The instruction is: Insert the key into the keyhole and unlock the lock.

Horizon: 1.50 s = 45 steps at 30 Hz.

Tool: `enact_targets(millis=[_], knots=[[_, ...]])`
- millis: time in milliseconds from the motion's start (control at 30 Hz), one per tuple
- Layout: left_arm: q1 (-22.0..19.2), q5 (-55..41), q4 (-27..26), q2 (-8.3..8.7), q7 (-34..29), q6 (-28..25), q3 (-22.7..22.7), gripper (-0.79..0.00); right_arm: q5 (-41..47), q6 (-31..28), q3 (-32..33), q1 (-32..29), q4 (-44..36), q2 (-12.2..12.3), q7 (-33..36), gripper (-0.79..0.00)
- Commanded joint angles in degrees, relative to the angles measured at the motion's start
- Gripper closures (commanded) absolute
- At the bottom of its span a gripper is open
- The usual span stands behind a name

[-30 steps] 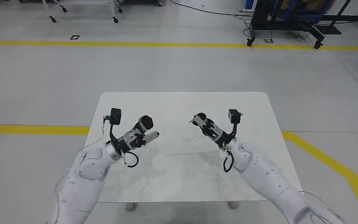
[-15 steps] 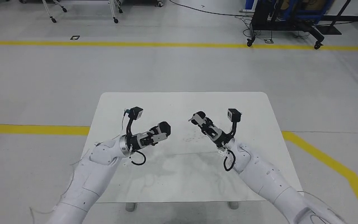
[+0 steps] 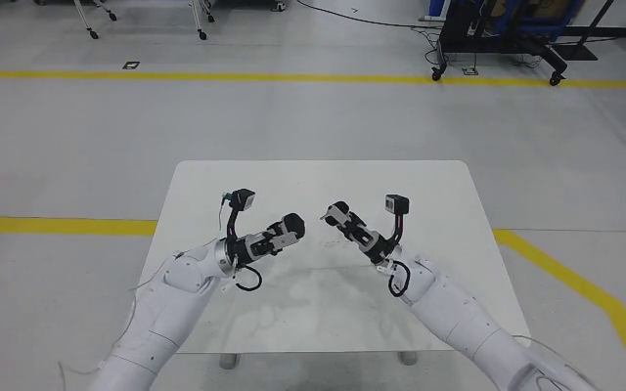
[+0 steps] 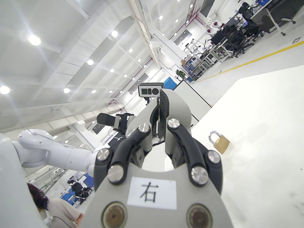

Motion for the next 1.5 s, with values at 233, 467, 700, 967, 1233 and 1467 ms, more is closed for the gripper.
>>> enact_targets(millis=[233, 467, 700, 967, 1233, 1467], knots=[[-0.87, 0.77, 0.87, -0.36, 1.81, 2.39, 1.21, -0.336, 3.77, -0.02, 0.61, 0.29, 0.19, -0.73, 5.98, 0.000], [-1.08, 1.10, 1.62, -0.47, 3.00, 4.51, 1.43, -0.332, 4.63, -0.02, 0.42, 0.54, 0.83, -1.76, 8.48, 0.000], [-1.53, 1.44, 1.96, -0.58, 2.58, 6.19, 1.93, -0.259, 5.70, -0.02, 1.19, 0.11, 0.99, -2.44, 10.41, 0.000], [-1.93, 1.91, 2.59, -0.70, 2.48, 6.99, 2.28, -0.169, 6.16, -0.02, 2.32, -0.46, 1.38, -3.08, 12.31, 0.000], [-2.06, 5.91, 2.47, -0.75, 4.28, 7.81, 2.40, 0.000, 5.81, -0.02, 3.94, -1.23, 1.54, -3.50, 13.35, 0.000], [-1.77, 7.50, 2.05, -0.82, 5.73, 8.32, 2.47, -0.083, 3.11, -0.02, 4.95, -1.82, 1.67, -3.99, 13.07, 0.000]])
